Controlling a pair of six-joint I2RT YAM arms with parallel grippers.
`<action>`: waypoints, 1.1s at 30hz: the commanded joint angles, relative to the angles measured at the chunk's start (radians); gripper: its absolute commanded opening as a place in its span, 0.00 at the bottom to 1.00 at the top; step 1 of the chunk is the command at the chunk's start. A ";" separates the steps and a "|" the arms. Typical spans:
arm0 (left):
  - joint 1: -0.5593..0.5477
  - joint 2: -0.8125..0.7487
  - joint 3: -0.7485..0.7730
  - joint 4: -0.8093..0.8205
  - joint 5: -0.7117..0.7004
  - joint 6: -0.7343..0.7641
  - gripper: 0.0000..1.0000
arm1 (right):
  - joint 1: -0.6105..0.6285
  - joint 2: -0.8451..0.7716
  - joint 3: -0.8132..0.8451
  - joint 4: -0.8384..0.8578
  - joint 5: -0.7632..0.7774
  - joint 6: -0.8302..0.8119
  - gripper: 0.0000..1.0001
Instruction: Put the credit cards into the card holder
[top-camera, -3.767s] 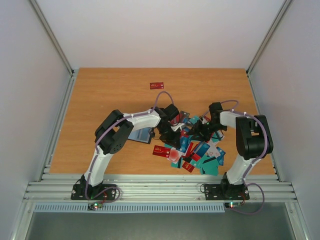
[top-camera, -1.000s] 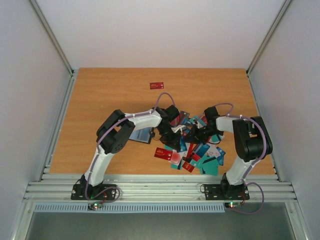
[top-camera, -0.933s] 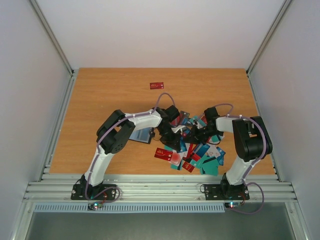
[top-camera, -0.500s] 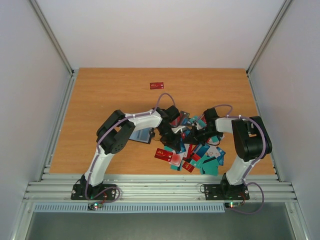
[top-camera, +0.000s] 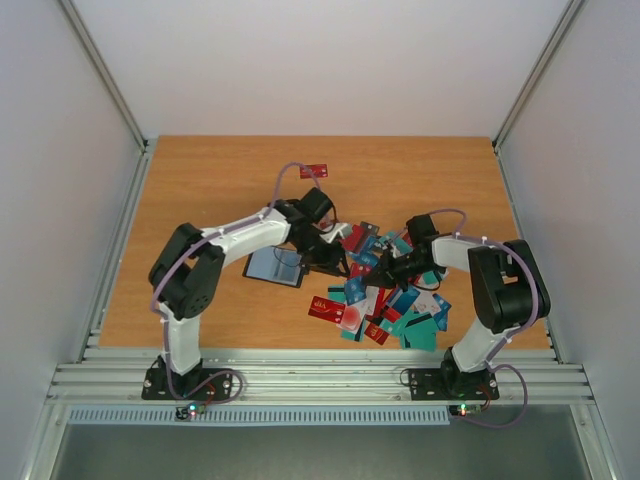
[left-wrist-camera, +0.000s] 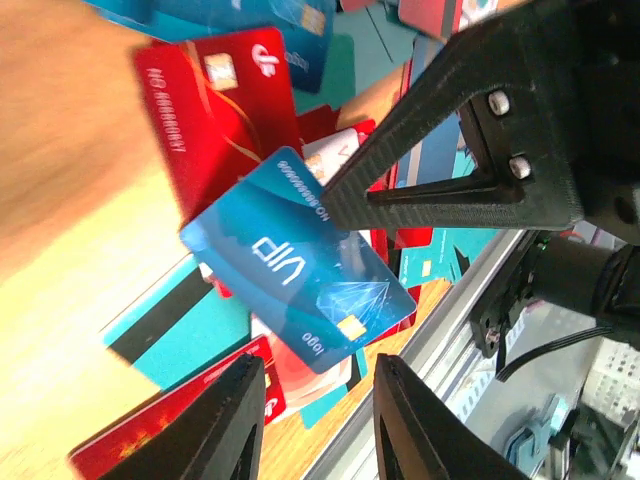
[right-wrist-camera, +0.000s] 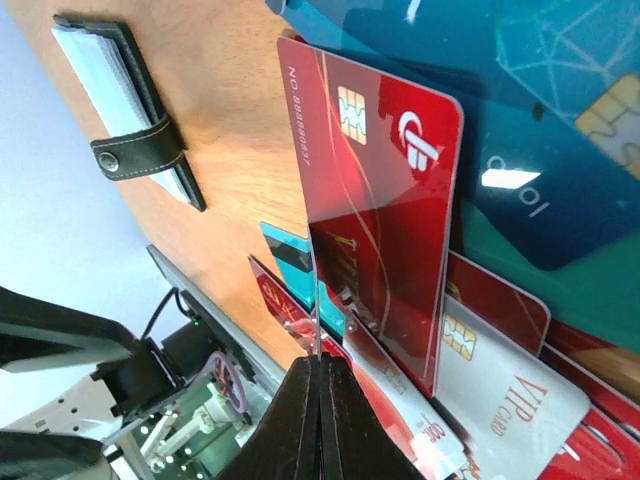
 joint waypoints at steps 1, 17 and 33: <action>0.046 -0.102 -0.080 0.061 -0.020 -0.046 0.33 | 0.007 -0.038 -0.009 0.006 -0.022 0.057 0.01; 0.149 -0.281 -0.279 0.292 0.030 -0.247 0.48 | 0.007 -0.109 0.005 0.090 -0.065 0.199 0.01; 0.297 -0.520 -0.297 0.372 0.095 -0.398 0.63 | 0.018 -0.286 0.125 0.207 -0.114 0.454 0.01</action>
